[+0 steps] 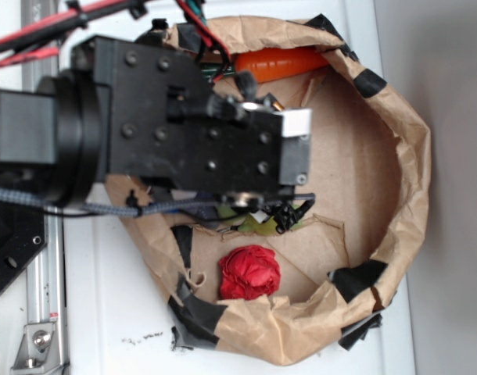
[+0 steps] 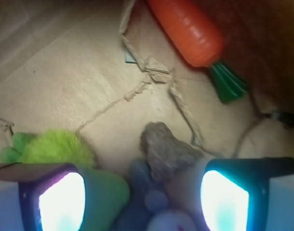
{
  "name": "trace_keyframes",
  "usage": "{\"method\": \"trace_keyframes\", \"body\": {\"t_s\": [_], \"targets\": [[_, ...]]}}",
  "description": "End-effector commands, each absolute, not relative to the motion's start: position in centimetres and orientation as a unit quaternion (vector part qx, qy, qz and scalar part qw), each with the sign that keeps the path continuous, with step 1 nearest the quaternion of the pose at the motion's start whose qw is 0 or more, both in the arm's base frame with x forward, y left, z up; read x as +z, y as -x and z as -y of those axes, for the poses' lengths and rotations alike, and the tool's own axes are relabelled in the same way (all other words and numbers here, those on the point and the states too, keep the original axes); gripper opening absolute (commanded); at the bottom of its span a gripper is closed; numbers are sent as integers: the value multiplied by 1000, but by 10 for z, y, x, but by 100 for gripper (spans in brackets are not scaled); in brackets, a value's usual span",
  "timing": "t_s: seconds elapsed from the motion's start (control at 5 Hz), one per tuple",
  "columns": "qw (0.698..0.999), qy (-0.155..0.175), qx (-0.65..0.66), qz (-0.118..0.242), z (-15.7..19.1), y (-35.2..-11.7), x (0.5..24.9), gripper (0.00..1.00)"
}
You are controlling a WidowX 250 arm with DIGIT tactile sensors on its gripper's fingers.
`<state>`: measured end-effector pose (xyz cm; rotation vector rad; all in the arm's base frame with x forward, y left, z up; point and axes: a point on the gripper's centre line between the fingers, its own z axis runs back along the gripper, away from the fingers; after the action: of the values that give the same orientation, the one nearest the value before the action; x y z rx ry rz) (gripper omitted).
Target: Grab the rock.
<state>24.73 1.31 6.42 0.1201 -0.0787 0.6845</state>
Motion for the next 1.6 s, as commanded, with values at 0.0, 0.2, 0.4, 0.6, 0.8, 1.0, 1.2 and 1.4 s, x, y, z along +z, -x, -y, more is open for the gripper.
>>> {"method": "trace_keyframes", "body": {"t_s": [0.0,0.2,0.4,0.6,0.8,1.0,1.2,1.4], "targets": [[930,4,362,61,-45,-230,56,100],[939,22,340,56,-47,-238,51,100],[940,26,335,65,-46,-245,54,100],[948,39,312,49,-40,-256,37,100],[955,21,294,30,-31,-257,28,100],[959,2,281,36,-30,-254,32,100],[961,-12,271,50,-27,-254,36,0],[965,-14,256,54,-26,-253,39,0]]}}
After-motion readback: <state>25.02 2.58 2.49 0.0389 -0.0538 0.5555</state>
